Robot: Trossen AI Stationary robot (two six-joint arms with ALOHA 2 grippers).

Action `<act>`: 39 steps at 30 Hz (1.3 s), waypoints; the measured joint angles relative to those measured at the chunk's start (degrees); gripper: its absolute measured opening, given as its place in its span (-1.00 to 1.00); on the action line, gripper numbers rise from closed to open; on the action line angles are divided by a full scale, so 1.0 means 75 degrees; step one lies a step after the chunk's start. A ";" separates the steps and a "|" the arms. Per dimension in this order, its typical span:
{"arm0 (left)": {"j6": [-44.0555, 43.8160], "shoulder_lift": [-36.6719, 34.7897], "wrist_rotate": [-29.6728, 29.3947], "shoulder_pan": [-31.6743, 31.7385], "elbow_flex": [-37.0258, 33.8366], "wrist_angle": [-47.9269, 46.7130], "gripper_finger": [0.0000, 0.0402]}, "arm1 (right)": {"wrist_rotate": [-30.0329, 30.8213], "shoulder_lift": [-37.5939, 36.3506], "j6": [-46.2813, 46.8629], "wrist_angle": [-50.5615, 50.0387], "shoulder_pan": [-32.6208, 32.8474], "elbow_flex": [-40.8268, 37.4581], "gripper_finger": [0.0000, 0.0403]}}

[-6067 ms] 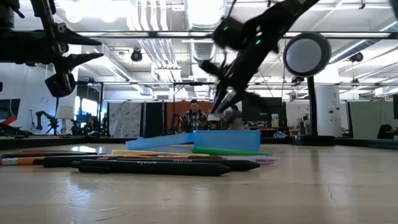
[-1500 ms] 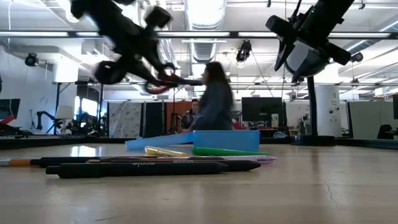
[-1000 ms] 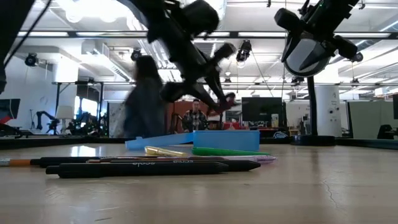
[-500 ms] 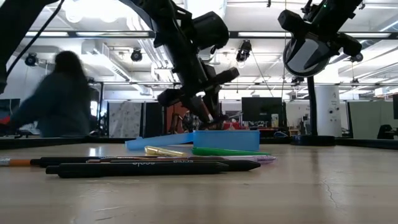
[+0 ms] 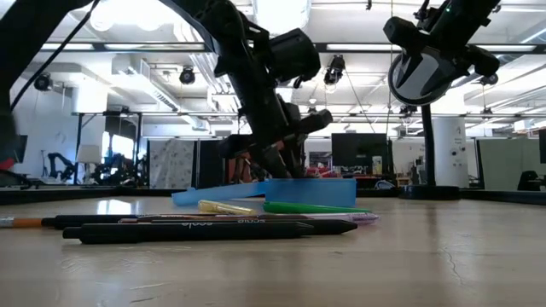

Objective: Pick & place school supplies into a supply box
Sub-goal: Put the black scissors into the blue box, then put the yellow pen into the blue box

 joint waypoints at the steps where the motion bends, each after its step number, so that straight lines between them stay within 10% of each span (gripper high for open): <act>1: 0.0000 0.0000 0.0032 -0.0005 0.0000 -0.0005 -0.69 | 0.0000 0.0001 0.0000 -0.0001 0.0000 0.0000 0.14; 25: 0.0563 -0.0276 0.0155 -0.0191 0.0284 -0.0445 -0.28 | 0.0138 0.0012 -0.0173 0.0007 0.0000 0.0000 0.15; 33: 0.5192 -0.1819 0.0336 -0.0972 0.0289 -0.1788 -0.27 | 0.0051 0.0009 -0.1616 0.0054 0.0003 0.0000 0.15; 39: 0.8050 -0.2807 0.2104 -0.1743 -0.0952 -0.2170 -0.27 | -0.0241 0.0006 -0.3160 0.0129 0.0047 0.0000 0.15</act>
